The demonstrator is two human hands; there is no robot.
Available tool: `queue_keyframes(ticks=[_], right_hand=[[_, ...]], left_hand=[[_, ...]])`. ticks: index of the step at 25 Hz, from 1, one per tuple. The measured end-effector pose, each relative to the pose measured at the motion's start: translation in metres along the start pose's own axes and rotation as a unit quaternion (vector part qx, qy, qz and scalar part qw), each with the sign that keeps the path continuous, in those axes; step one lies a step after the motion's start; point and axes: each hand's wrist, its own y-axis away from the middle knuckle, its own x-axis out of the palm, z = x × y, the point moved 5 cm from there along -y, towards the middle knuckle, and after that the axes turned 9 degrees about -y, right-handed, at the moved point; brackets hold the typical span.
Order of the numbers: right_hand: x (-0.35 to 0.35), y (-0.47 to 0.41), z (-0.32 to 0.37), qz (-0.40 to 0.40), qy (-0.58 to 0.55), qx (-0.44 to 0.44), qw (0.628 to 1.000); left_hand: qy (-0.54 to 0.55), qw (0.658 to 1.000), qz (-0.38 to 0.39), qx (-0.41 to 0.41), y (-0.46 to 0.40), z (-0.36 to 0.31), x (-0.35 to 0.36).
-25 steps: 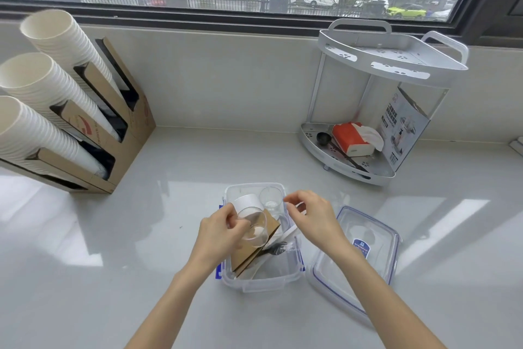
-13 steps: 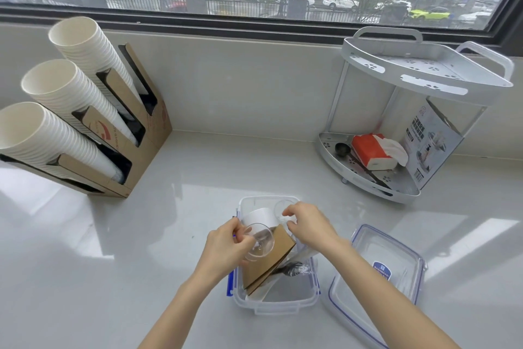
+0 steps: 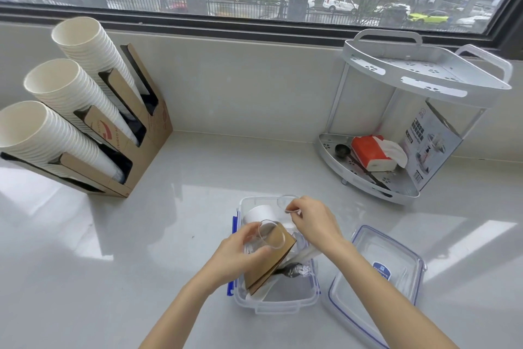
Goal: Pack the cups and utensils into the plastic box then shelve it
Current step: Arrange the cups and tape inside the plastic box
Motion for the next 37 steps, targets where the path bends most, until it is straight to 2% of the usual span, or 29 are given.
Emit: queue_keyframes(ticks=[2, 7, 11, 16, 19, 21, 22, 25, 27, 30, 33, 37], right_hand=[[-0.011, 0.003, 0.005, -0.028, -0.039, -0.006, 0.999], [-0.041, 0.023, 0.025, -0.092, -0.168, -0.063, 0.98], [-0.037, 0.039, 0.029, -0.063, -0.196, -0.069, 0.976], [-0.012, 0.051, 0.037, 0.059, -0.19, -0.1, 0.975], [-0.021, 0.041, 0.029, -0.007, -0.208, -0.085, 0.974], [-0.022, 0.031, 0.015, -0.038, -0.145, -0.048, 0.988], [-0.016, 0.029, 0.008, -0.026, -0.092, -0.025, 0.995], [0.009, 0.033, -0.005, 0.062, 0.026, 0.032, 0.997], [0.021, 0.036, -0.005, 0.115, 0.075, 0.035, 0.99], [0.026, 0.037, -0.004, 0.159, 0.09, 0.051, 0.982], [0.024, 0.037, -0.002, 0.144, 0.094, 0.058, 0.983], [0.023, 0.039, -0.001, 0.082, 0.083, 0.039, 0.992]], left_hand=[[-0.023, 1.0, -0.005, 0.014, 0.001, -0.002, 0.003], [-0.042, 0.994, -0.086, 0.05, 0.001, -0.007, 0.005], [-0.008, 0.992, -0.113, 0.051, 0.004, -0.009, 0.005], [0.031, 0.988, -0.137, 0.068, 0.009, -0.014, -0.003], [0.036, 0.984, -0.164, 0.052, 0.01, -0.011, -0.01], [0.029, 0.984, -0.174, 0.039, 0.011, -0.007, -0.013], [0.027, 0.983, -0.177, 0.033, 0.011, -0.005, -0.014], [0.029, 0.983, -0.181, 0.021, 0.011, 0.001, -0.016], [0.032, 0.983, -0.181, 0.018, 0.01, 0.003, -0.015], [0.036, 0.983, -0.177, 0.016, 0.009, 0.003, -0.013], [0.034, 0.984, -0.175, 0.014, 0.009, 0.004, -0.012], [0.033, 0.984, -0.173, 0.017, 0.009, 0.004, -0.011]])
